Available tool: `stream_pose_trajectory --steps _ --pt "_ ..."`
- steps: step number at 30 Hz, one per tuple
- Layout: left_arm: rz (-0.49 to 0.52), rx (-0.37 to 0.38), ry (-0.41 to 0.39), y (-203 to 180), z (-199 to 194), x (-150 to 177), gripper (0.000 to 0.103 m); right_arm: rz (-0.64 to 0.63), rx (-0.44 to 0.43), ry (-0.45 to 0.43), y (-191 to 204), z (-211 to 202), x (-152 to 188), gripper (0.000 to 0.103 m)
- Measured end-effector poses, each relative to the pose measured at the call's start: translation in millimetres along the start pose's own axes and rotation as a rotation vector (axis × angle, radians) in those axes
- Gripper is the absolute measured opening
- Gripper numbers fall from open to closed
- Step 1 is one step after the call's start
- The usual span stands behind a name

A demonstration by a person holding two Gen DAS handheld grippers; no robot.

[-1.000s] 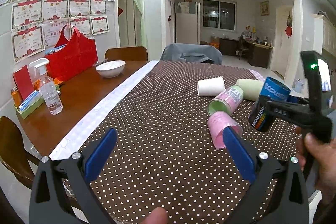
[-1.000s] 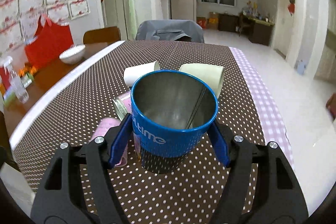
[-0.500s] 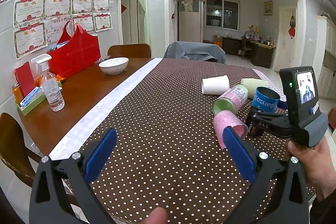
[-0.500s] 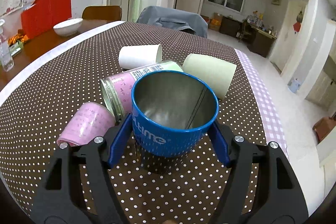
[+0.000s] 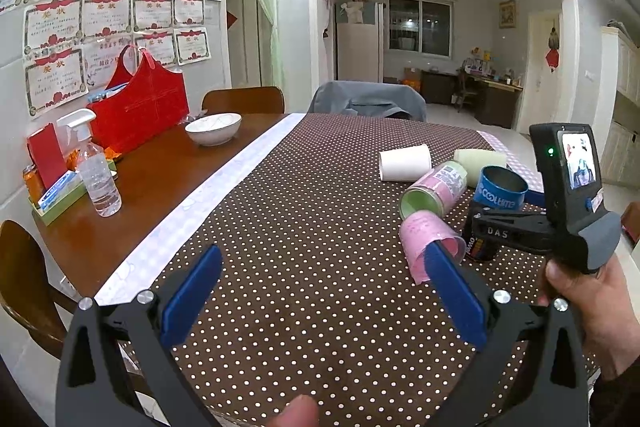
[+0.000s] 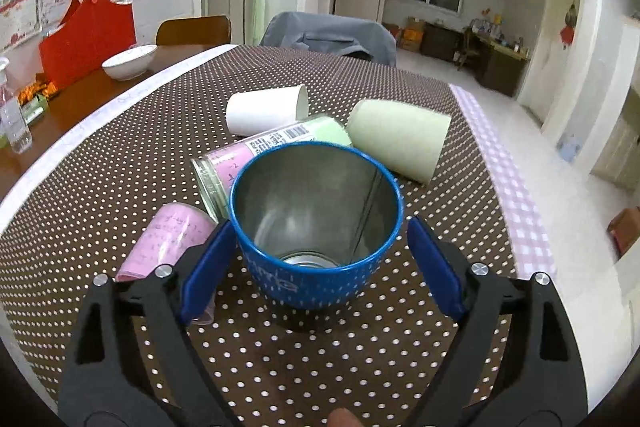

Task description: Flip cup upside down

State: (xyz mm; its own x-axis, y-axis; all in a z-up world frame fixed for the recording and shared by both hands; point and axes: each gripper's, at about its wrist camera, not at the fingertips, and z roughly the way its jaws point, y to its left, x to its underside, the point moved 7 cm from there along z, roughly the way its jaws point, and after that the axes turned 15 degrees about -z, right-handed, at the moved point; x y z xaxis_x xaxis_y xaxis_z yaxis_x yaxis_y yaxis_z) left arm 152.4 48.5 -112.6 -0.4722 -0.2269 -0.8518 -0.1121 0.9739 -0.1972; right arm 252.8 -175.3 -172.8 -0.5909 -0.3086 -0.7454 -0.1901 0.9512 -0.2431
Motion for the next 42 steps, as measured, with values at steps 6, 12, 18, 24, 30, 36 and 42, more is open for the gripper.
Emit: stream_pose_trajectory --steps 6,12,18,24,30,36,42 --pt "-0.001 0.0 -0.001 -1 0 0 0.099 0.025 -0.043 0.008 0 3 -2 0.065" --pt "-0.003 0.004 -0.003 -2 -3 -2 0.099 0.053 -0.083 -0.046 -1 -30 2 0.065" --pt "-0.002 0.014 0.004 -4 -3 -1 0.099 0.088 -0.231 -0.097 8 -89 5 0.065" --pt "-0.004 0.019 0.012 -5 -3 0 0.099 0.209 -0.506 -0.053 31 -98 17 0.065" --pt "-0.002 0.014 0.023 -5 0 1 0.099 0.337 -0.618 0.031 47 -70 37 0.065" --pt "0.0 0.011 0.027 -5 1 0 0.099 0.4 -0.63 0.055 44 -58 46 0.065" --pt "0.016 0.019 0.032 -9 2 4 0.099 0.412 -0.584 0.045 28 -54 49 0.068"
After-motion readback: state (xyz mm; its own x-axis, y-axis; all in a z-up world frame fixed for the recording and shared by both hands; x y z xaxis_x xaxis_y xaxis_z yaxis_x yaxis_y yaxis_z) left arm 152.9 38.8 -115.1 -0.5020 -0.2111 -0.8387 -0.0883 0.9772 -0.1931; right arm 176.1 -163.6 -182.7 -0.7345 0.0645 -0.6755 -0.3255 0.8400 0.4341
